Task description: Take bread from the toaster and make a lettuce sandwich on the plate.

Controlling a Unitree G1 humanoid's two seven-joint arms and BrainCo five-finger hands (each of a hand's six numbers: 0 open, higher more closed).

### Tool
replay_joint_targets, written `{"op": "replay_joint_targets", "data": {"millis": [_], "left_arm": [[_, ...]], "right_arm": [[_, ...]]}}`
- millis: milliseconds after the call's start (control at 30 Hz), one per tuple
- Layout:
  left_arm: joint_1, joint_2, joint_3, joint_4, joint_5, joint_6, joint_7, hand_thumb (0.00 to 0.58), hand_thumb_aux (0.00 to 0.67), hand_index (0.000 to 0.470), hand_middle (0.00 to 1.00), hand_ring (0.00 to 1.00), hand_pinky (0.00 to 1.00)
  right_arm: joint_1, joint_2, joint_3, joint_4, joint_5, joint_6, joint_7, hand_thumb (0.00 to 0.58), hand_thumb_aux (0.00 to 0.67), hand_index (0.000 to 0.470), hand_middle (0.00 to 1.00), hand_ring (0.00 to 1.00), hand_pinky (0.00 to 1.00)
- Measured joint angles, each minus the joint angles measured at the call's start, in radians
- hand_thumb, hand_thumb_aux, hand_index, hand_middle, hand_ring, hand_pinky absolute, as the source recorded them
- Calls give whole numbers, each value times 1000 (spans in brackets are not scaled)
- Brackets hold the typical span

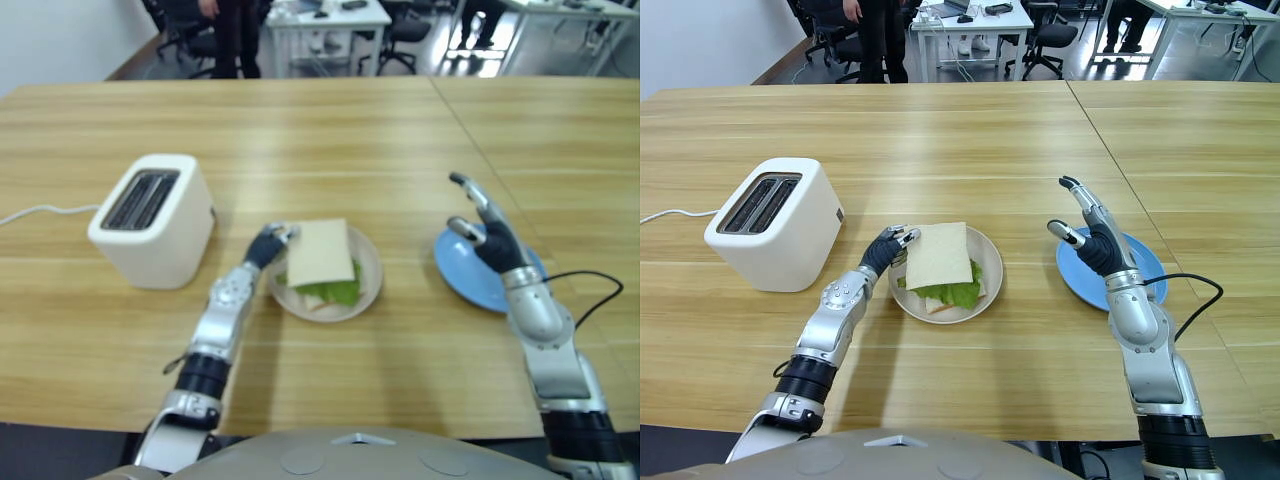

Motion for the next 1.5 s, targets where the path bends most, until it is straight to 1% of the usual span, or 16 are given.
{"op": "replay_joint_targets", "data": {"millis": [100, 267, 400, 500, 733, 833, 967, 1133, 1167, 1200, 1233, 1267, 1367, 1400, 1467, 1500], "left_arm": [[22, 5, -23, 2, 11, 0, -10, 580, 670, 460, 1000, 1000, 1000], [17, 7, -49, 55, 45, -19, -1, 580, 670, 460, 1000, 1000, 1000], [-15, 10, -56, 121, 76, -50, 20, 580, 670, 460, 1000, 1000, 1000], [-34, 9, -61, 166, 95, -76, 36, 580, 670, 460, 1000, 1000, 1000], [-89, 9, -61, 265, 135, -116, 79, 580, 670, 460, 1000, 1000, 1000], [-91, 13, -62, 276, 147, -124, 92, 580, 670, 460, 1000, 1000, 1000], [-89, 21, -64, 281, 166, -129, 106, 580, 670, 460, 1000, 1000, 1000], [-73, 33, -77, 270, 198, -118, 119, 580, 670, 460, 1000, 1000, 1000], [-62, 41, -85, 253, 213, -113, 127, 578, 633, 435, 1000, 1000, 1000], [-52, 47, -89, 240, 225, -110, 131, 568, 573, 393, 1000, 1000, 1000], [-38, 56, -97, 213, 246, -107, 141, 357, 255, 175, 651, 651, 651], [-21, 67, -108, 179, 273, -104, 153, 0, 0, 0, 0, 0, 0], [21, 105, -123, 46, 369, -102, 217, 0, 0, 0, 0, 0, 0], [19, 123, -115, -48, 411, -106, 257, 0, 0, 0, 0, 0, 0], [7, 148, -88, -166, 463, -110, 306, 0, 0, 0, 0, 0, 0], [4, 176, -55, -276, 516, -109, 349, 0, 0, 0, 0, 0, 0]], "right_arm": [[-4, -6, 48, 0, -52, -10, 1, 0, 0, 0, 0, 0, 0], [-23, -35, 214, 8, -236, -63, 7, 0, 0, 0, 0, 0, 0], [-61, -49, 383, 50, -441, -110, 0, 0, 0, 0, 0, 0, 0], [-97, -56, 461, 90, -554, -124, -14, 0, 0, 0, 0, 0, 0], [-148, -60, 575, 161, -703, -130, -47, 0, 0, 0, 0, 0, 0], [-161, -62, 619, 196, -740, -132, -50, 0, 0, 0, 0, 0, 0], [-186, -59, 663, 241, -757, -132, -34, 0, 0, 0, 0, 0, 0], [-200, -52, 693, 264, -726, -116, 55, 0, 0, 0, 0, 0, 0], [-201, -48, 697, 264, -717, -108, 72, 0, 0, 0, 0, 0, 0], [-201, -45, 700, 264, -714, -104, 80, 0, 0, 0, 0, 0, 0], [-202, -42, 701, 264, -711, -100, 89, 0, 0, 0, 0, 0, 0], [-202, -40, 702, 264, -709, -97, 93, 0, 0, 0, 0, 0, 0], [-201, -37, 703, 266, -694, -81, 108, 0, 0, 0, 0, 0, 0], [-201, -38, 703, 267, -693, -76, 113, 0, 0, 0, 0, 0, 0], [-202, -38, 706, 269, -693, -72, 122, 0, 0, 0, 0, 0, 0], [-200, -38, 712, 271, -692, -68, 124, 0, 0, 0, 0, 0, 0]]}}
